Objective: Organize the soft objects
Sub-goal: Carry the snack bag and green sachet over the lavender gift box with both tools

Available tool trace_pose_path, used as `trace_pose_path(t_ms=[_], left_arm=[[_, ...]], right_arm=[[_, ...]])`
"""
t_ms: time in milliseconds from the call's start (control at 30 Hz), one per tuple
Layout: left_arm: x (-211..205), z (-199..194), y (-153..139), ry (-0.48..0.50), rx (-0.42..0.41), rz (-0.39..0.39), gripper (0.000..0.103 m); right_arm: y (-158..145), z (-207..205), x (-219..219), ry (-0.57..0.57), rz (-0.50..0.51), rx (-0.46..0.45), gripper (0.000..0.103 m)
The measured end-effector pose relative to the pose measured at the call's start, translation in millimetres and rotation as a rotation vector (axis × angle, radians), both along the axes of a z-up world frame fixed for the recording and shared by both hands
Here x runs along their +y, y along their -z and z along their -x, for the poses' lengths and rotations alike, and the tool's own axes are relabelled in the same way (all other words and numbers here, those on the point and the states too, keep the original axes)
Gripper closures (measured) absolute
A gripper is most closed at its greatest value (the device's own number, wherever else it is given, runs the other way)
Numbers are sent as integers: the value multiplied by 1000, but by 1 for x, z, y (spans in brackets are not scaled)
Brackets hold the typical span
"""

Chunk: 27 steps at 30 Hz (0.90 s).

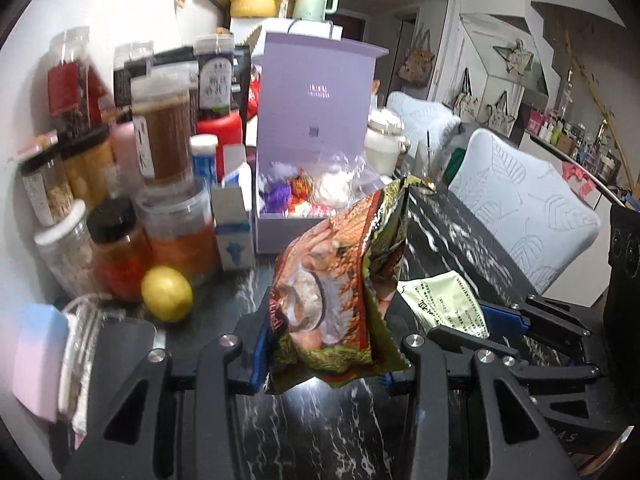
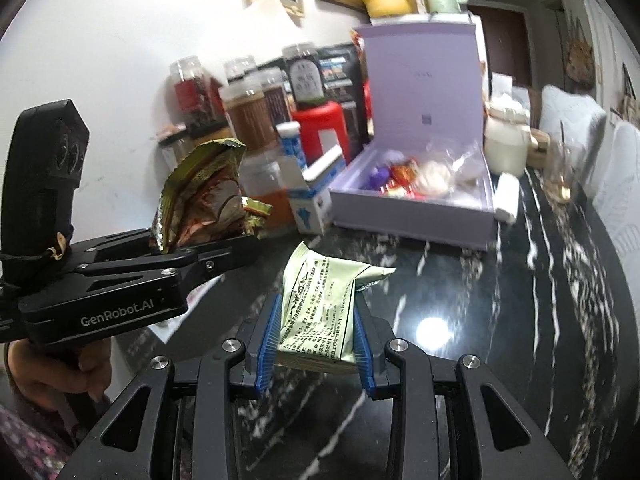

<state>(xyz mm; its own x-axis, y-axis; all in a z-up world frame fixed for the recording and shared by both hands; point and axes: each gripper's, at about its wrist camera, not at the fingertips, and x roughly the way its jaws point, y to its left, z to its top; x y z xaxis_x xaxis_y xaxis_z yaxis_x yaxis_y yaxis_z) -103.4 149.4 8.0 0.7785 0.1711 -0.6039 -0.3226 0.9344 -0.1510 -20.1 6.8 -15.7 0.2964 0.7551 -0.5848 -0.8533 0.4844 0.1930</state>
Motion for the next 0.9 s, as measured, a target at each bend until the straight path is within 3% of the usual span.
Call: trace_pose_path(t_ms=[433,667,900], left_arm=[[16,-34,-68,16,-151,-93,62],[35,-77,-103,39,-225,-107,62],[60,-120,-120,26,-264,-133,62]], right_arm=[[-71,-26,15,-38,-102,-176,70],[-106,-57,27,-36,-139,-242,70],[-124,-101,48,-11,-159,-269,70]])
